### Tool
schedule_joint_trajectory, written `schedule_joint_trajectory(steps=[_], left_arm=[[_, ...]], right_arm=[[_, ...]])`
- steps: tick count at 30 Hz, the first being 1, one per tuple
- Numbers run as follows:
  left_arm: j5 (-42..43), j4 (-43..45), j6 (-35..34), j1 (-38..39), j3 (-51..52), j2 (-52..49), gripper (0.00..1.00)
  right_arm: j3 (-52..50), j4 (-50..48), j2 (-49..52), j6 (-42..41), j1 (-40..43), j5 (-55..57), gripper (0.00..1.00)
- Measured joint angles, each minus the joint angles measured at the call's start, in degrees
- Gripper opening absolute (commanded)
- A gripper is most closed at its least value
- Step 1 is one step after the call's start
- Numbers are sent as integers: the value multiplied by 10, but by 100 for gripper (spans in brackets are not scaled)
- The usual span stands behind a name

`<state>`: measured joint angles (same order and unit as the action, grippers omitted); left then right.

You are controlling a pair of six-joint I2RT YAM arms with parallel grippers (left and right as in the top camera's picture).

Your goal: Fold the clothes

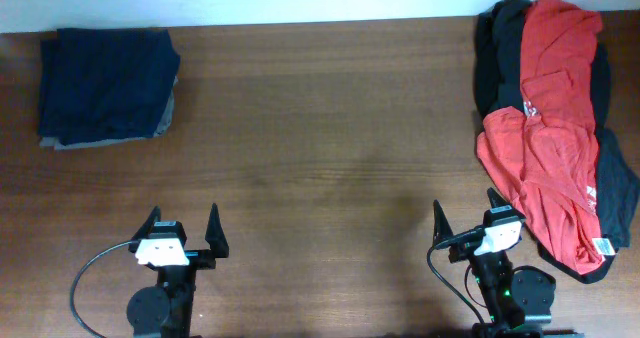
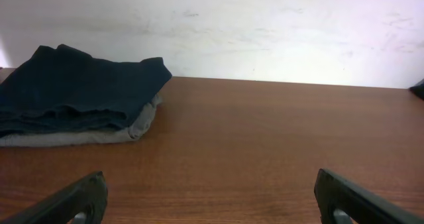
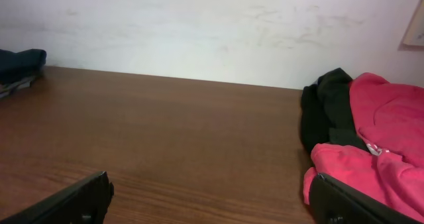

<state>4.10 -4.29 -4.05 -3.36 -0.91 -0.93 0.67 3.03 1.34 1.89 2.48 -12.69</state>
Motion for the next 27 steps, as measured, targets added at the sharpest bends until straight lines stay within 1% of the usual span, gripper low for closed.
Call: schedule_joint_trajectory(steps=[12, 20, 22, 23, 27], left_arm=[[0, 1, 0, 0, 0, 0, 99], [3, 3, 0, 0, 0, 0, 99], [11, 4, 0, 0, 0, 0, 99], [15, 5, 0, 0, 0, 0, 99], [23, 4, 0, 0, -4, -3, 99]], right_arm=[[0, -1, 0, 0, 0, 9, 99], [-1, -28, 0, -4, 0, 15, 99], [-1, -38, 0, -12, 0, 15, 99], [0, -44, 0, -33, 0, 15, 99], [13, -45, 2, -70, 0, 15, 99]])
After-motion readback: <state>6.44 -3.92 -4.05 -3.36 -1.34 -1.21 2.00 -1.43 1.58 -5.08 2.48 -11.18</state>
